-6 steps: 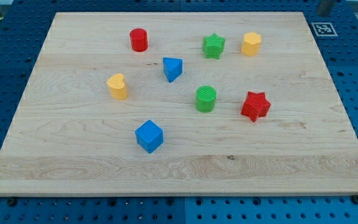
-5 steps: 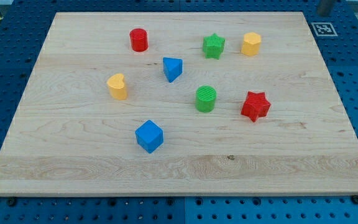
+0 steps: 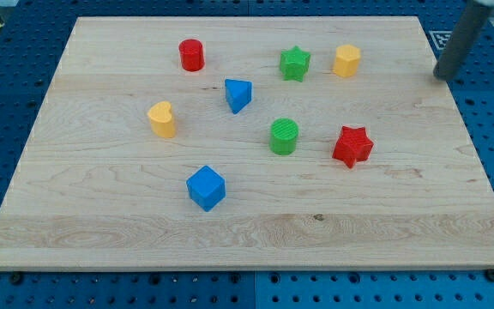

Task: Point at the red star

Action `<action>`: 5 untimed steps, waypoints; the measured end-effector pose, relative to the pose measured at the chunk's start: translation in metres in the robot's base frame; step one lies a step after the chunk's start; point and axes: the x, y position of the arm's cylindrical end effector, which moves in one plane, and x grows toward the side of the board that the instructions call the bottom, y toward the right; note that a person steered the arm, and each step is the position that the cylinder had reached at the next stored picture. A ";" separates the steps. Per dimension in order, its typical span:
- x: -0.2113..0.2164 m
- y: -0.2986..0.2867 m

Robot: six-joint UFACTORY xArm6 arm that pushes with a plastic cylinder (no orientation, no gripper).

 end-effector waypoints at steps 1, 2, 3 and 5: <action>0.062 -0.015; 0.086 -0.023; 0.086 -0.063; 0.096 -0.146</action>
